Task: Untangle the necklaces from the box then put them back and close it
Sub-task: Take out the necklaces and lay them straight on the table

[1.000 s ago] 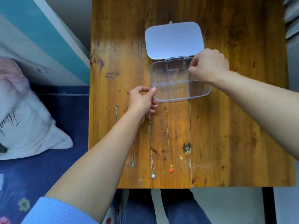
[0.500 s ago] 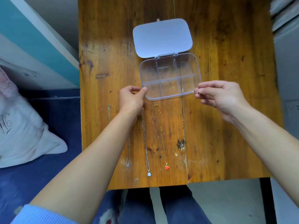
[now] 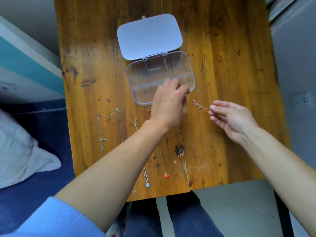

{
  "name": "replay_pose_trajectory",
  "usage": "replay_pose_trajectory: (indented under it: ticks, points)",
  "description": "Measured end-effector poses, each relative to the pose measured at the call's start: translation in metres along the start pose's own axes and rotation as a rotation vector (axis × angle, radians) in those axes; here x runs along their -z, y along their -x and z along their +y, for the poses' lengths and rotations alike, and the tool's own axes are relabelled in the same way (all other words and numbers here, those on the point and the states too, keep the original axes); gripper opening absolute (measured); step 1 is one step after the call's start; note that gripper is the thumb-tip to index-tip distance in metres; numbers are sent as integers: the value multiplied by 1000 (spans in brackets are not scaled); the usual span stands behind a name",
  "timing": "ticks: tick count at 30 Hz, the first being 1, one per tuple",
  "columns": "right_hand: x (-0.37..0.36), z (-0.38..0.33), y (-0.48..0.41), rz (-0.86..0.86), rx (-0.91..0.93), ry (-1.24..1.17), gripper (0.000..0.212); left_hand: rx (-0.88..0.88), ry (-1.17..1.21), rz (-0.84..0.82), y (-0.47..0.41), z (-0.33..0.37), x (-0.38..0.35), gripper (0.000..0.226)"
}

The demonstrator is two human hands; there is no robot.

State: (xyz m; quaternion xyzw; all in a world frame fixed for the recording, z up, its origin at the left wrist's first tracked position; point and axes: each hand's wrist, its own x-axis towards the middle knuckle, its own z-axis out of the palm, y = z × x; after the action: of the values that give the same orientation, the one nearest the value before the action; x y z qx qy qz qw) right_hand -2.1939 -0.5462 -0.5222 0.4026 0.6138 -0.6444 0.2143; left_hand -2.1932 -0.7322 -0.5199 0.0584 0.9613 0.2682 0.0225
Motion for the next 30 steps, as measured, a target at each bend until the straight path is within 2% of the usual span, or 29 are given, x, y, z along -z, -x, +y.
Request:
replay_pose_trajectory:
  ticks: [2, 7, 11, 17, 20, 23, 25, 27, 30]
  points:
    - [5, 4, -2, 26, -10, 83, 15, -53, -9, -91, 2, 7, -11, 21]
    - [21, 20, -4, 47, -28, 108, 16, 6, -42, -318, 5, 6, -39, 27]
    - [35, 30, -2, 66, 14, 160, 17, 14, -50, -307, -5, 12, -52, 24]
    - [50, 26, 9, 21, -40, 37, 20, -42, -113, -364, -17, 18, -58, 8]
    - [55, 16, 19, -35, 25, -39, 17, -17, -114, -392, -7, 12, -50, 10]
    - [52, 9, 27, -70, 115, -3, 16, 27, -84, -373, 11, 7, -37, 15]
    - [47, 7, 31, -85, 166, 63, 18, 63, 49, -255, 26, 5, -23, 14]
    - [43, 7, 33, -125, 203, 116, 19, 145, 281, -152, 38, 4, -6, 13]
    - [36, 9, 35, -200, 194, 139, 20, 360, 649, -118, 49, 3, 10, 9]
